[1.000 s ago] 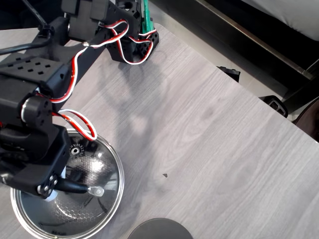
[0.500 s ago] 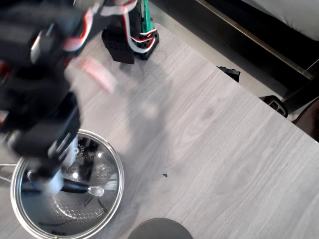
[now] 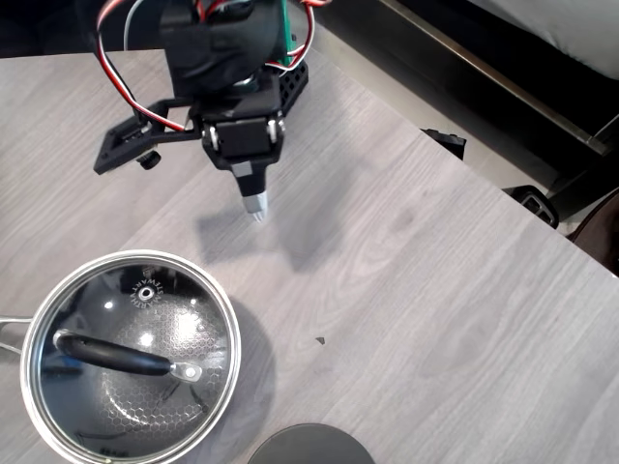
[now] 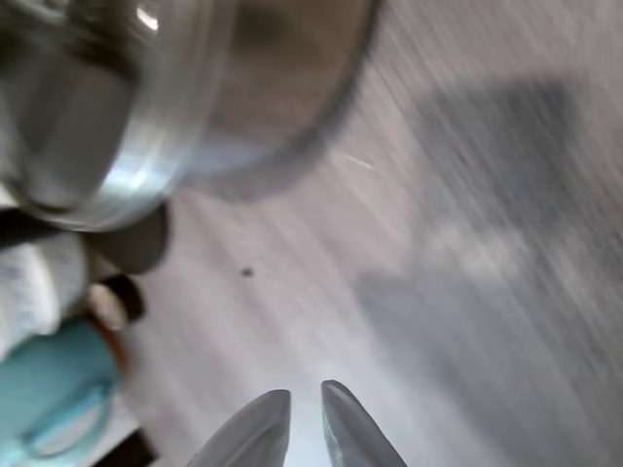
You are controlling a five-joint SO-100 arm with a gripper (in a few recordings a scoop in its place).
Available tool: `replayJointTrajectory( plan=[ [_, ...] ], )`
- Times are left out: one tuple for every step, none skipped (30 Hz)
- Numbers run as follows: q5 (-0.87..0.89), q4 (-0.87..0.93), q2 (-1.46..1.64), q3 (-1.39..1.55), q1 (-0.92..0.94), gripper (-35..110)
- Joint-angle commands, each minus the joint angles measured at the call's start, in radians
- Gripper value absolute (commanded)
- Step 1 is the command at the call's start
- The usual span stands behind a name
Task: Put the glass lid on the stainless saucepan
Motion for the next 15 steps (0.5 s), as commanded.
replayJointTrajectory(
  plan=[
    [-0.008, -0.064, 0.173, 0.209, 0.003, 0],
    [-0.008, -0.063, 0.210, 0.242, 0.003, 0],
    [-0.006, -0.057, 0.250, 0.275, 0.005, 0],
    [-0.002, -0.046, 0.299, 0.310, 0.006, 0],
    [-0.002, -0.032, 0.365, 0.354, 0.009, 0],
    [0.000, -0.011, 0.451, 0.403, 0.014, 0],
    [0.000, 0.028, 0.557, 0.456, 0.017, 0],
    [0.005, 0.031, 0.558, 0.480, 0.025, 0],
    [0.005, 0.035, 0.565, 0.502, 0.032, 0],
    [0.003, 0.037, 0.565, 0.517, 0.043, 0],
    [0.003, 0.037, 0.565, 0.531, 0.055, 0],
    [0.003, 0.034, 0.565, 0.548, 0.064, 0],
    [0.005, 0.032, 0.565, 0.568, 0.069, 0],
    [0.017, 0.051, 0.565, 0.572, 0.071, 0],
    [0.028, 0.060, 0.565, 0.572, 0.071, 0]
  ],
)
